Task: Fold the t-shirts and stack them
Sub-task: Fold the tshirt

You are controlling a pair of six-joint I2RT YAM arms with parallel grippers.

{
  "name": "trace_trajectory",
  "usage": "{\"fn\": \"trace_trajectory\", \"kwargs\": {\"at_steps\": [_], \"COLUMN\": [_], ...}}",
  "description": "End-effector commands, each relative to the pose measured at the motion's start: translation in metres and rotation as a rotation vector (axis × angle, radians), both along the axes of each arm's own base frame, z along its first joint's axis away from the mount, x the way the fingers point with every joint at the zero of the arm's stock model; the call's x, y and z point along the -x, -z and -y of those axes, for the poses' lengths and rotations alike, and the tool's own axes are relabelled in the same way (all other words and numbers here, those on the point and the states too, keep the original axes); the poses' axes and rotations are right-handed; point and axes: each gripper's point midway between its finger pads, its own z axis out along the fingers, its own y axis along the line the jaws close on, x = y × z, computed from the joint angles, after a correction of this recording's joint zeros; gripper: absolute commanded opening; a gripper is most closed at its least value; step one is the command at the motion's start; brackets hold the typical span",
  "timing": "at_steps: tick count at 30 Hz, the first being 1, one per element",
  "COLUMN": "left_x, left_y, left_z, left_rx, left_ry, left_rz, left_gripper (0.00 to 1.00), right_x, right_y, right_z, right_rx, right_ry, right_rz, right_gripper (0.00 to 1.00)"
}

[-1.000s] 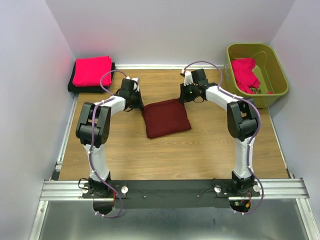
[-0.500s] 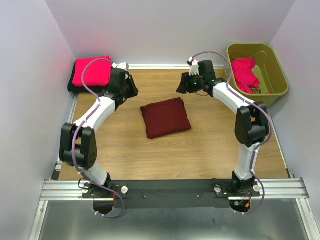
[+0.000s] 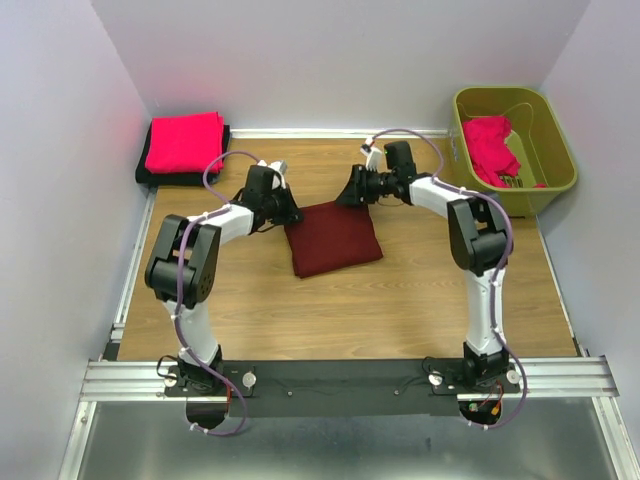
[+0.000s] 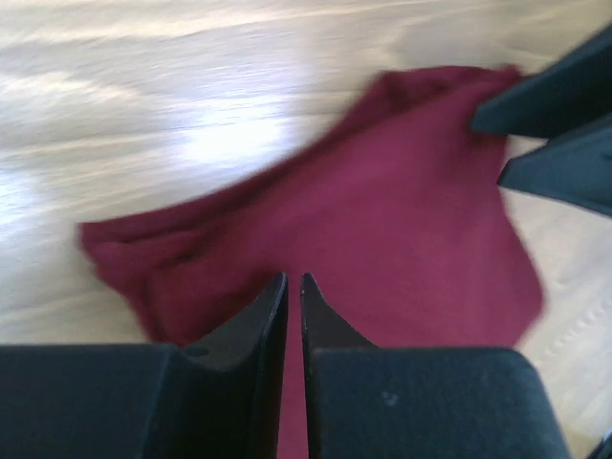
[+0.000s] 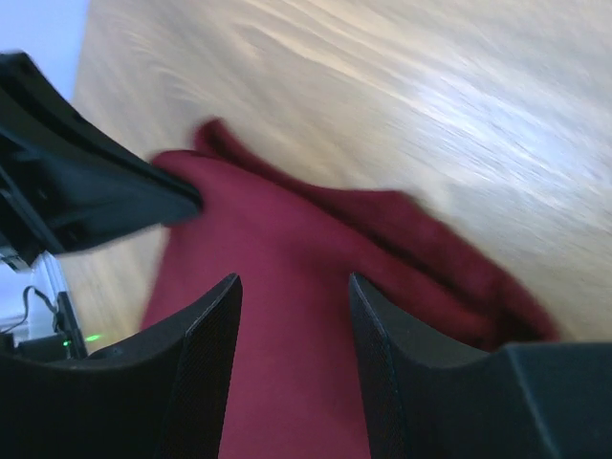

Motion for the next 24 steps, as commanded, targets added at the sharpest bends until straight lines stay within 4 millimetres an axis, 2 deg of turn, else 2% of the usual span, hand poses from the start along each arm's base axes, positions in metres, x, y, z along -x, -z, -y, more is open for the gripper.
{"fn": "trace_trajectory", "kwargs": {"at_steps": [1,2,6,9,10,12,13,14,15,16,17,18,19,20,21,22,23,24], "left_x": [-0.018,-0.018,-0.019,-0.02,-0.022,-0.023,-0.024,-0.023,-0.02,-0.017,-0.01,-0.002,0.009,0.022,0.033,0.048,0.064,0.073], "left_y": [0.017,0.027,0.038,0.034,0.028,0.011,0.003,-0.014,-0.021,-0.029,-0.034,-0.049,-0.047,-0.058,-0.058,-0.047,-0.047,-0.04], "left_z": [-0.012,-0.018,-0.027,-0.034,-0.035,-0.036,-0.037,-0.037,-0.038,-0.037,-0.032,-0.027,-0.023,-0.008,0.0,0.006,0.022,0.026], "left_rx": [0.057,0.06,0.063,0.073,0.076,0.069,0.059,0.059,0.055,0.052,0.045,0.048,0.042,0.046,0.047,0.043,0.046,0.044], "left_ry": [-0.049,-0.062,-0.081,-0.101,-0.1,-0.097,-0.099,-0.095,-0.09,-0.082,-0.062,-0.047,-0.033,0.009,0.028,0.046,0.09,0.089], "left_rz": [-0.024,-0.045,-0.067,-0.073,-0.065,-0.044,-0.027,0.006,0.01,0.02,0.029,0.049,0.041,0.062,0.053,0.022,0.016,-0.006], "left_gripper": [0.16,0.16,0.16,0.16,0.16,0.17,0.18,0.18,0.19,0.2,0.2,0.2,0.2,0.2,0.2,0.2,0.2,0.2], "right_x": [-0.018,-0.02,-0.027,-0.025,-0.025,-0.017,-0.014,-0.008,-0.002,0.01,0.02,0.028,0.045,0.056,0.067,0.073,0.095,0.104], "right_y": [0.034,0.05,0.067,0.054,0.035,0.021,-0.002,-0.012,-0.021,-0.021,-0.045,-0.052,-0.051,-0.065,-0.068,-0.076,-0.065,-0.069], "right_z": [0.009,0.017,0.034,0.038,0.038,0.04,0.039,0.039,0.037,0.037,0.032,0.031,0.028,0.023,0.021,0.018,0.016,0.014], "right_rx": [-0.037,-0.033,-0.034,-0.038,-0.049,-0.055,-0.074,-0.088,-0.103,-0.11,-0.134,-0.146,-0.159,-0.179,-0.196,-0.229,-0.247,-0.28], "right_ry": [0.03,0.05,0.104,0.099,0.096,0.098,0.092,0.086,0.079,0.071,0.046,0.037,0.009,-0.019,-0.039,-0.05,-0.08,-0.081], "right_rz": [-0.048,-0.078,-0.104,-0.082,-0.051,-0.042,-0.011,-0.01,-0.014,-0.037,-0.004,-0.011,-0.035,-0.021,-0.032,-0.032,-0.085,-0.118], "right_gripper": [0.56,0.56,0.55,0.56,0.56,0.56,0.56,0.56,0.56,0.56,0.56,0.56,0.56,0.56,0.56,0.56,0.56,0.56]}}
